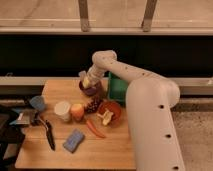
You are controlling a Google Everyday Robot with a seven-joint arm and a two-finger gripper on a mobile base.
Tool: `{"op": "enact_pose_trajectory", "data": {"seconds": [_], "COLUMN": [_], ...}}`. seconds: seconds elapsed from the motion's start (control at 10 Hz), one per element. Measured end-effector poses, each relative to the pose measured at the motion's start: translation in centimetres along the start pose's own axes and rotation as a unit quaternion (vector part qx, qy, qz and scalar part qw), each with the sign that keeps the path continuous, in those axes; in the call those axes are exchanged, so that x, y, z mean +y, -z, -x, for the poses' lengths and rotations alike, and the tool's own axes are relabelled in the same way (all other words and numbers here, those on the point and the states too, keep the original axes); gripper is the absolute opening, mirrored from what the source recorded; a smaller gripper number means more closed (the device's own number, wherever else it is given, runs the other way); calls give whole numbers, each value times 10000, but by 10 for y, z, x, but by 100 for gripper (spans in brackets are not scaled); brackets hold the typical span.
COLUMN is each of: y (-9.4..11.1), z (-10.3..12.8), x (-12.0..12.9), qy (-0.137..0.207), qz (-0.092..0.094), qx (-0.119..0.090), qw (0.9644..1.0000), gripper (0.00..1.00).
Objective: Wipe purple bowl with eraser
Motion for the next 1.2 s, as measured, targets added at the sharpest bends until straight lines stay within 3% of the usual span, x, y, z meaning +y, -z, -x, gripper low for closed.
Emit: {"op": "enact_pose_trajectory", "data": {"seconds": [0.3, 0.5, 0.7, 1.0, 1.2], "y": [17, 22, 19, 0, -7], "z": [-22, -17, 1, 37, 37], "x": [-28, -56, -66, -44, -24], "qy": [-310, -497, -506, -261, -102], "qz": [-201, -332, -349, -254, -156], "qx": [14, -32, -49, -28, 26], "qw": [9993, 9982, 9981, 9993, 9998], "gripper": [0, 0, 0, 0, 0]}}
